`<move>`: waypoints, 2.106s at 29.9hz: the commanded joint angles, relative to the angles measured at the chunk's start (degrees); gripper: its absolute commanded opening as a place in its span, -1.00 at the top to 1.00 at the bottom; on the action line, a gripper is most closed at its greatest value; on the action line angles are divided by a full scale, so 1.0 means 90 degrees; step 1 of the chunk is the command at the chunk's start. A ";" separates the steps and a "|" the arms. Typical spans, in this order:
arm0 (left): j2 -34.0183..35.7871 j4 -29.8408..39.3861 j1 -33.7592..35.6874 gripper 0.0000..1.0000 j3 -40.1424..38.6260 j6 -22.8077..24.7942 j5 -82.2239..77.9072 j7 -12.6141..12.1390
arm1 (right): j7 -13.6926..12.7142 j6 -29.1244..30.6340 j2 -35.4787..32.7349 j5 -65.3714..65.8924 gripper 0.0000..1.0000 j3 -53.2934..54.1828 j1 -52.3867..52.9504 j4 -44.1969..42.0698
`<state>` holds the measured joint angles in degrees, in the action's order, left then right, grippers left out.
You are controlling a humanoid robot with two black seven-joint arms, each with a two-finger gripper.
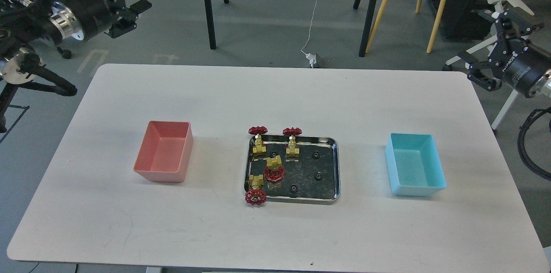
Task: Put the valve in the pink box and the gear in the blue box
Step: 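Move the left arm in from the side toward the tray, then reach the left gripper down to the red-handled brass valve nearest the robot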
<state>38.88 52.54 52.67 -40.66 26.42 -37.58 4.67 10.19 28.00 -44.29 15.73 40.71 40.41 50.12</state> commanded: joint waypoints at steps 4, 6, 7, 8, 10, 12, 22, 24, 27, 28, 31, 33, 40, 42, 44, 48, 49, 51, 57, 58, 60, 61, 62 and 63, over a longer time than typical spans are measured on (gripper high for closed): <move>0.0065 -0.0008 -0.0148 -0.99 0.0006 -0.0240 0.0005 0.0974 | 0.0029 0.0000 -0.0010 -0.0010 -0.98 -0.0011 0.0012 0.0027; 0.0084 -0.0076 -0.0119 -1.00 -0.0004 -0.0212 0.0074 0.1102 | 0.0068 0.0000 -0.0010 -0.0010 -0.98 -0.0011 0.0012 0.0027; 0.0123 -0.0144 -0.0119 -1.00 -0.0004 -0.0134 0.0083 0.1132 | 0.0088 0.0000 -0.0020 -0.0010 -0.98 -0.0002 -0.0007 0.0027; 0.0133 -0.0289 -0.0110 -1.00 -0.0004 0.0012 0.0093 0.1132 | 0.0117 0.0000 -0.0049 -0.0010 -0.98 0.0008 -0.0056 0.0036; 0.0114 -0.0651 -0.0100 -1.00 -0.0023 0.0175 0.0084 0.1132 | 0.0176 0.0000 -0.0214 -0.0010 -0.98 0.0018 -0.0095 0.0056; 0.0094 -0.0876 -0.0090 -1.00 -0.0033 0.0175 0.0064 0.1142 | 0.0205 0.0000 -0.0497 -0.0010 -0.98 -0.0011 -0.0183 0.0076; -0.0433 -0.1297 0.0261 -1.00 0.0025 0.0175 0.0044 0.1386 | 0.0712 0.0000 -0.1318 0.0010 -0.98 -0.0002 -0.1939 0.0056; -0.0530 -0.1297 0.0388 -1.00 0.0045 0.0175 0.0035 0.1338 | 0.0830 0.0000 -0.1455 0.0010 -0.98 -0.0002 -0.2301 0.0056; -0.0823 -0.1287 0.0593 -1.00 0.0094 0.0175 -0.0004 0.1279 | 0.0986 0.0000 -0.1708 0.0010 -0.98 -0.0011 -0.2799 0.0046; -0.0872 -0.1268 0.0603 -1.00 0.0104 0.0175 -0.0014 0.1269 | 0.1044 0.0000 -0.1787 0.0010 -0.98 -0.0011 -0.2955 0.0056; -0.0902 -0.1219 0.0584 -1.00 0.0191 0.0175 -0.0306 0.1240 | 0.1211 0.0000 -0.1904 0.0010 -0.98 -0.0002 -0.3356 0.0037; -0.0960 -0.1122 0.0584 -1.00 0.0483 0.0175 -0.0657 0.1239 | 0.1211 0.0000 -0.1905 0.0010 -0.98 0.0008 -0.3386 0.0017; -0.0513 0.0790 0.0350 -0.99 0.1675 -0.0035 -0.2199 0.1347 | 0.1201 0.0000 -0.1905 0.0010 -0.98 0.0047 -0.3007 -0.0032; -0.0366 0.1396 0.0136 -0.98 0.1812 -0.0240 -0.2853 0.1395 | 0.1191 0.0000 -0.1905 0.0010 -0.98 0.0028 -0.2840 -0.0032; -0.0346 0.1885 -0.0099 -0.96 0.1813 -0.0445 -0.3497 0.1551 | 0.1191 0.0000 -0.1895 0.0010 -0.98 0.0028 -0.2791 -0.0041; -0.0414 0.2394 -0.0441 -0.95 0.1822 -0.1108 -0.4261 0.1844 | 0.1191 0.0000 -0.1885 0.0010 -0.98 0.0047 -0.2781 -0.0042; -0.0462 0.2491 -0.0519 -0.94 0.1842 -0.1274 -0.4436 0.1922 | 0.1191 0.0000 -0.1885 0.0010 -0.98 0.0057 -0.2771 -0.0042; -0.0647 0.2522 -0.0714 -0.94 0.1881 -0.1587 -0.5059 0.2069 | 0.1182 0.0000 -0.1885 0.0010 -0.98 0.0057 -0.2684 -0.0042; -0.1087 0.2376 -0.1427 -0.93 0.2135 -0.2817 -0.7375 0.2226 | 0.1113 0.0000 -0.1914 0.0010 -0.98 -0.0011 -0.2283 -0.0051; -0.1194 0.2298 -0.1534 -0.93 0.2154 -0.2935 -0.7648 0.2226 | 0.1104 0.0000 -0.1914 0.0020 -0.98 -0.0011 -0.2264 -0.0051; -0.1419 0.2093 -0.1613 -0.93 0.2154 -0.3092 -0.8059 0.2226 | 0.1104 0.0000 -0.1914 0.0010 -0.98 -0.0002 -0.2254 -0.0051; -0.1536 0.1947 -0.1633 -0.93 0.2164 -0.3237 -0.8283 0.2226 | 0.1104 0.0000 -0.1905 0.0020 -0.98 -0.0002 -0.2254 -0.0051; -0.1614 0.1762 -0.1691 -0.94 0.2164 -0.3413 -0.8537 0.2226 | 0.1104 0.0000 -0.1905 0.0020 -0.98 -0.0002 -0.2244 -0.0042; -0.1644 0.1596 -0.1769 -0.93 0.2174 -0.3579 -0.8772 0.2235 | 0.1104 0.0000 -0.1905 0.0020 -0.98 -0.0011 -0.2215 -0.0042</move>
<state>25.82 70.65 38.17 -21.27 -2.09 -110.76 24.72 20.13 28.00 -61.48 15.88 40.65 20.08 49.67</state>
